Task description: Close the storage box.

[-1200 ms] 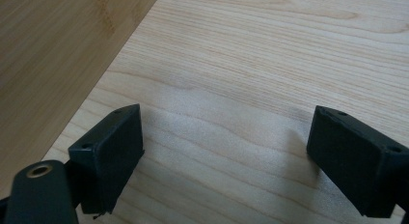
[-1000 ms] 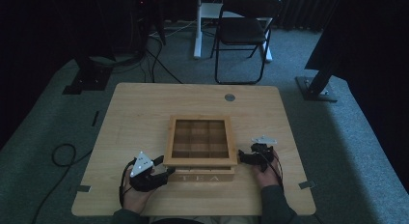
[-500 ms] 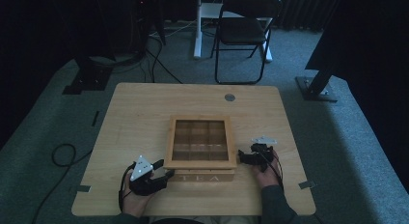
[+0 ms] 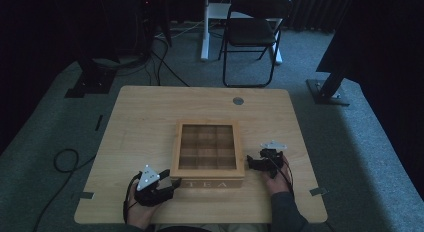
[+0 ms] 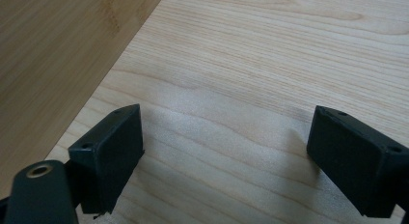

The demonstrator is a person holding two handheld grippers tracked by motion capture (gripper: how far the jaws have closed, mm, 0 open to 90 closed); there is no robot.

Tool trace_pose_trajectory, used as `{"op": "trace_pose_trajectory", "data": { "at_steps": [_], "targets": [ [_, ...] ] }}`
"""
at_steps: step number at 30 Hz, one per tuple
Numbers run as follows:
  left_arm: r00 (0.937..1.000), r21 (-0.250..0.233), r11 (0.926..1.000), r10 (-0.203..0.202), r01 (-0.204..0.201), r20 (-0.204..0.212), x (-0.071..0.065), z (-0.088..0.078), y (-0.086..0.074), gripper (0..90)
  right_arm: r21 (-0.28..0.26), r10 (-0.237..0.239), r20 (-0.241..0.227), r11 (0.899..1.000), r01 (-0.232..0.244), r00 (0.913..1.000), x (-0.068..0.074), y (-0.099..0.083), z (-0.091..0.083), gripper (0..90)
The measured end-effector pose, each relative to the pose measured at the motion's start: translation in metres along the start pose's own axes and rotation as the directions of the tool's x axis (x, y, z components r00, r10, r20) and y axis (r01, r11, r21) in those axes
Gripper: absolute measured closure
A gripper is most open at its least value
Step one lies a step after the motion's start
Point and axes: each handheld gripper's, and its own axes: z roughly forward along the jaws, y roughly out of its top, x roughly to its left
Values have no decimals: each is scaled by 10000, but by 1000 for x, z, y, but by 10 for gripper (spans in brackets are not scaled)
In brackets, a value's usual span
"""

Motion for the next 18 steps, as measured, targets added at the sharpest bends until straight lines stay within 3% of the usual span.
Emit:
{"op": "trace_pose_trajectory", "data": {
  "at_steps": [4,6,12,18],
  "targets": [
    [10000,155,9999,-57,56,59,-1,2,-3,427,1,-4,-1,10000,4,10000,0,0,0,123],
    [9994,-128,9996,-243,246,238,-1,-1,-3,433,-3,-5,-5,10000,5,10000,0,0,0,123],
    [9978,-527,9964,-665,667,68,8,-11,-1,428,-1,-16,-11,10000,16,10000,0,0,0,123],
    [9987,-638,9967,-510,506,-37,8,-12,0,427,-4,-16,-13,10000,16,10000,0,0,0,123]
  ]
}}
